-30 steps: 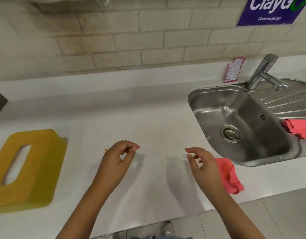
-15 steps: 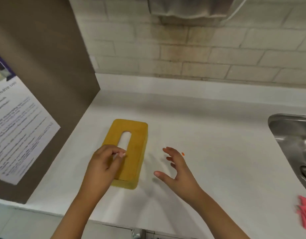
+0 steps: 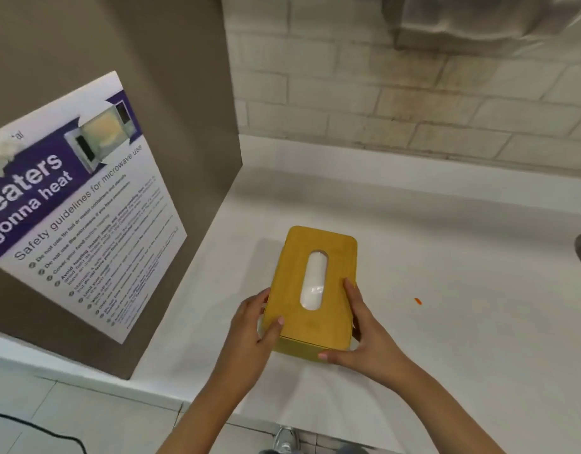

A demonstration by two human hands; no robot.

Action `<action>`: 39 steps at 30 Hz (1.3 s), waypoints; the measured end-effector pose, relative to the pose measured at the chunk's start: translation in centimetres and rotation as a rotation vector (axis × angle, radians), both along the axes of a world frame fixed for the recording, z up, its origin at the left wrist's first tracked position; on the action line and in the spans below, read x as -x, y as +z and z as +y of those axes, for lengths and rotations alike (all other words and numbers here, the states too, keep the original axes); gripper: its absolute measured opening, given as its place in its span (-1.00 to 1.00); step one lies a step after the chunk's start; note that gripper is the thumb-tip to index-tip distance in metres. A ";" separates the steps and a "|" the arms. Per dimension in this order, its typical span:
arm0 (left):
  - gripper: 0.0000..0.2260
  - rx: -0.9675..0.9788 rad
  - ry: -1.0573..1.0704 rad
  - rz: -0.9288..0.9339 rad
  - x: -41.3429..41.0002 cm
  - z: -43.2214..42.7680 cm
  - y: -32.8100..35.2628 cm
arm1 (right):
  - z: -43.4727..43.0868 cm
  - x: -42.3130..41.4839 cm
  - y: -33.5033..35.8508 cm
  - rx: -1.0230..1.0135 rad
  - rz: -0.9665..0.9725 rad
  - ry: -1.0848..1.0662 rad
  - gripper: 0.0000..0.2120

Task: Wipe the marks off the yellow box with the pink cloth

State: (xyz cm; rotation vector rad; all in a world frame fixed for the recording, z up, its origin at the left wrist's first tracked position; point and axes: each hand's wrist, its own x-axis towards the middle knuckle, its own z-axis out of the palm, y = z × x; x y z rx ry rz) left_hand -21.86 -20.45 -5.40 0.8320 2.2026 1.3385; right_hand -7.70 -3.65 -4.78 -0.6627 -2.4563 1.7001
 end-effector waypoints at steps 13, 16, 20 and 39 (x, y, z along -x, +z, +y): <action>-0.67 -0.081 0.238 -0.129 3.9 -4.6 -0.8 | -5.1 6.2 -0.4 -0.035 0.015 0.077 0.22; -0.70 -0.090 0.305 -0.126 4.3 -6.0 -0.4 | -6.5 7.5 -0.8 -0.041 0.019 0.111 0.21; -0.75 -0.106 0.416 -0.133 4.6 -8.0 -0.3 | -8.3 8.8 -1.0 -0.089 0.013 0.169 0.20; -0.69 -0.045 0.530 0.125 5.3 -9.6 1.2 | -9.1 10.7 0.7 -0.052 -0.017 0.129 -0.01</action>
